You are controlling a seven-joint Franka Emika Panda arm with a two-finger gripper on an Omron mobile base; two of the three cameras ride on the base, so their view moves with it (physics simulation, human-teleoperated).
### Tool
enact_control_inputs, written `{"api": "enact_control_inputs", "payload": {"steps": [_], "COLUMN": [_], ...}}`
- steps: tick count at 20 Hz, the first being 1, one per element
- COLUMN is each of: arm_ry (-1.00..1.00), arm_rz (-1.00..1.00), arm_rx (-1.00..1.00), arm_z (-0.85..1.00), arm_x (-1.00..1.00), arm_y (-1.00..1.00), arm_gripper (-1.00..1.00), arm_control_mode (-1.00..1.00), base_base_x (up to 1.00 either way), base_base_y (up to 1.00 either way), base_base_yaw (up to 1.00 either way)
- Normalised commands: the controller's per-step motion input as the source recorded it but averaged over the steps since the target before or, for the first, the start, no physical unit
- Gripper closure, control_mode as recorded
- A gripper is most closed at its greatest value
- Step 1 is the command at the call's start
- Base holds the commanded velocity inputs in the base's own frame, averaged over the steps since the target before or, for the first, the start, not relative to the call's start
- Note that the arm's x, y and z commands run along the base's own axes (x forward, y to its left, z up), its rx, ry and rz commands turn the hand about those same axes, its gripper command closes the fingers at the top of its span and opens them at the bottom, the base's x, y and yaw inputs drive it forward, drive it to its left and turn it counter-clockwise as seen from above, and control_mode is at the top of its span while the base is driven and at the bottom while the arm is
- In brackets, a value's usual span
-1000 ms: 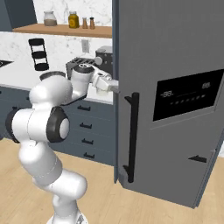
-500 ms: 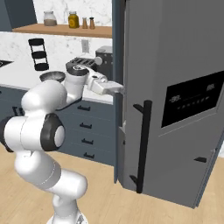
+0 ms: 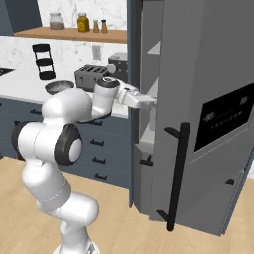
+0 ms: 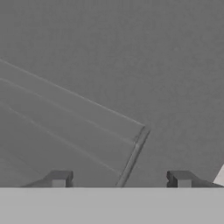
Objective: Grab a lemon wedge from the fridge and one ice cube from the ice bowl, and put them in the glass of lemonade.
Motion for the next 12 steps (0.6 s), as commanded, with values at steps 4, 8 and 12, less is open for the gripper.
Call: {"api": "enact_control_inputs", "payload": {"steps": [4,8,12], "arm_ry": [-0.04,0.0,0.03], "arm_rz": [0.13,0.39,0.43], "arm_rx": [-0.03,0.16,0.55], "arm_z": [0.28,0.43,0.06], "arm_x": [-0.14,-0.52,-0.64], "arm_y": [0.79,0.64,0.02], "arm_gripper": [-1.0,-1.0,-1.0], "arm_control_mode": [-1.0,-1.0,-1.0], "base_base_x": [0.0,0.0,0.0], "base_base_y": [0.0,0.0,0.0], "base_base_yaw": [0.0,0.0,0.0]}}
